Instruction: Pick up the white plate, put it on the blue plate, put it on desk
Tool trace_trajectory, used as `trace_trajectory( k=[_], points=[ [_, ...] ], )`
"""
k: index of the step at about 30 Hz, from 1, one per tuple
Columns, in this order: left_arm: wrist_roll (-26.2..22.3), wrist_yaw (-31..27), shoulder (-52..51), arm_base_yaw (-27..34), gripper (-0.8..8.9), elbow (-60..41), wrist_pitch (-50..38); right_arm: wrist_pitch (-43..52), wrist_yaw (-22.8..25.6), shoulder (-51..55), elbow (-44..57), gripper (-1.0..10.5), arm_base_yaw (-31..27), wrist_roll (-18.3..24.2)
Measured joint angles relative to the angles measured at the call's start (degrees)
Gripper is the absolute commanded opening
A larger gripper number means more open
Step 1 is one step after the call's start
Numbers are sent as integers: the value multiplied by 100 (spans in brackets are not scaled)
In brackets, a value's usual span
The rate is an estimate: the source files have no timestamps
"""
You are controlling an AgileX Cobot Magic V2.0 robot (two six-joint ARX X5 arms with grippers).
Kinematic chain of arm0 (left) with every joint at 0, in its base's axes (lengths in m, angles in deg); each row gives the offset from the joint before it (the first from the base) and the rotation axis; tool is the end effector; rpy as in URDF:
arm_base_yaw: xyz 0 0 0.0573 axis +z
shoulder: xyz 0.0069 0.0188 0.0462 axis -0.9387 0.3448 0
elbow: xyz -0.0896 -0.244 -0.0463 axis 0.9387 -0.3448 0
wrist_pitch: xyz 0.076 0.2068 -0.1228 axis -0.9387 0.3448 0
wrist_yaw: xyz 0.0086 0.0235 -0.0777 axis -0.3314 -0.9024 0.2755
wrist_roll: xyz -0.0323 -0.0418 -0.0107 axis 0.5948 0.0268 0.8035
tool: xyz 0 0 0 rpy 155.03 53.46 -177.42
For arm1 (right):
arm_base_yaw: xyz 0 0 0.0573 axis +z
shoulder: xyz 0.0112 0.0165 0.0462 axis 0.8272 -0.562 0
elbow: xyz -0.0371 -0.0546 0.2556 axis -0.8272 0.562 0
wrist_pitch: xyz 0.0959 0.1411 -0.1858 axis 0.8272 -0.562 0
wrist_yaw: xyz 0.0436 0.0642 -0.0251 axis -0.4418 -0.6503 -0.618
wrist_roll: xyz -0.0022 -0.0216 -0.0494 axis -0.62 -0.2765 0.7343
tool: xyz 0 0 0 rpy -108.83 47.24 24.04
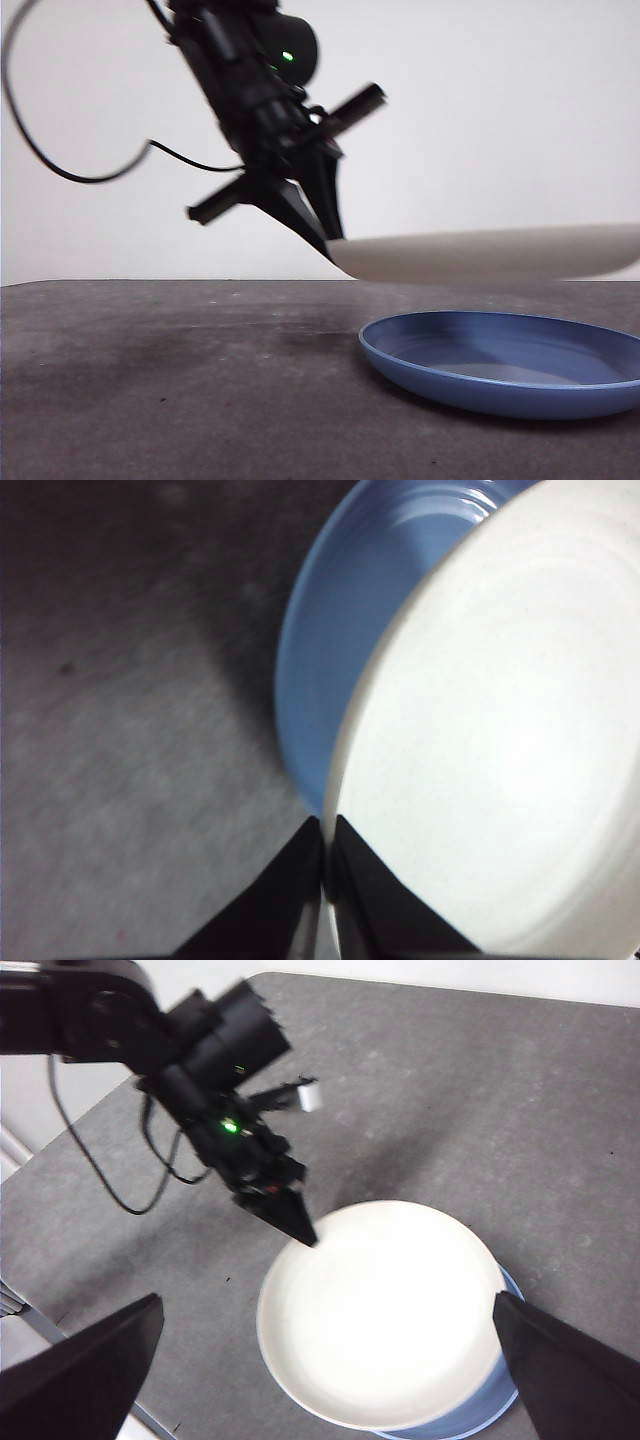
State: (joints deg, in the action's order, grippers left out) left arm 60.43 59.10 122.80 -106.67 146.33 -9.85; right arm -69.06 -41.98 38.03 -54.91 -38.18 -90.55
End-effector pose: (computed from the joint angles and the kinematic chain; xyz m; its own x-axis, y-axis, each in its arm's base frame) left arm 0.3134 -0.2505 0.2329 -0.0455 -0.5097 -0.8592 0.2949 0.8149 -0.4990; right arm 0.0644 0.0314 0.3997 0.6771 0.5917 -0.4375 -0.5334 0.8042 0.2622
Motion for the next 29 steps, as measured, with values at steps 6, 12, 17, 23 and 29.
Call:
trace_trajectory(
  k=[6,12,17,23,29],
  points=[
    [17,-260,669,-203,10,540,175,-2,-46,0,0,601,0,0],
    [28,-352,949,-317,10,802,221,0,-131,0,0,601,0,2],
    [31,-507,1080,-328,10,861,247,-2,-131,0,0,601,0,2],
    [31,-756,1108,-337,10,861,133,-2,-131,0,0,601,0,9],
    [31,-774,1108,-343,10,861,94,0,-131,0,0,601,0,35]
  ],
)
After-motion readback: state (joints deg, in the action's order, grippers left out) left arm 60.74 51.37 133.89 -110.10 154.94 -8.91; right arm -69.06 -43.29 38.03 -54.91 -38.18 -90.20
